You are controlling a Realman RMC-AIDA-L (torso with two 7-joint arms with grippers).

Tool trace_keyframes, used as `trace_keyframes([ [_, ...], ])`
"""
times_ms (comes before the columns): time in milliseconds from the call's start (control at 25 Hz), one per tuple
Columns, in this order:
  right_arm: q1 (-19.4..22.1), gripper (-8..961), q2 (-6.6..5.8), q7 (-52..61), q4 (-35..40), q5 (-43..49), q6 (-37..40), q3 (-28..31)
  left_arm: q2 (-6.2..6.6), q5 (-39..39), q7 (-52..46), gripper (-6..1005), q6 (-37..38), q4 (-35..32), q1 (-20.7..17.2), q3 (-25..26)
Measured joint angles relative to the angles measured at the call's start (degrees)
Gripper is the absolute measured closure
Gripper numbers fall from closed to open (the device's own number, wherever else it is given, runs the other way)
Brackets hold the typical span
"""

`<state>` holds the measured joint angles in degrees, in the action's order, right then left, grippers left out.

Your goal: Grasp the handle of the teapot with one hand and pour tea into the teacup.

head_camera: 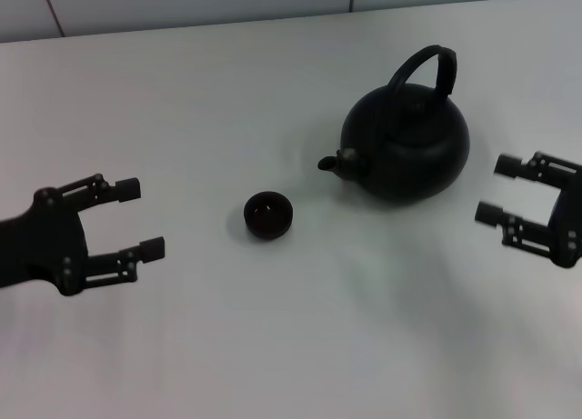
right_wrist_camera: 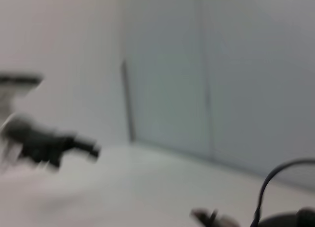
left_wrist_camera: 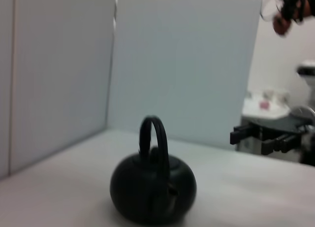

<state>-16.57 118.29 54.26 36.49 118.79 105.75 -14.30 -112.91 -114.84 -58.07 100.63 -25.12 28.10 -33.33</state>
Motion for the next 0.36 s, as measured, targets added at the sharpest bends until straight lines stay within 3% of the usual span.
trace_keyframes([
  [40, -1.95, 293, -0.05, 2.99, 4.24, 4.69, 0.84, 0.02, 0.67, -0.96, -2.26, 169, 0.03, -0.75, 0.99, -0.56],
  [160, -4.73, 293, -0.71, 6.34, 7.29, 10.78, 1.04, -0.09, 1.51, -4.56, -7.1, 169, 0.23, -3.32, 2.99, -1.11],
  [240, -5.85, 293, -1.05, 7.29, 8.04, 12.99, 1.06, -0.46, 1.51, -4.56, -7.1, 169, 0.23, -3.32, 2.99, -1.11],
  [360, -7.66, 293, -1.5, 9.2, 10.67, 16.49, 0.71, -3.74, 1.5, -10.62, -11.41, 169, 0.5, -5.59, 5.22, -1.18],
])
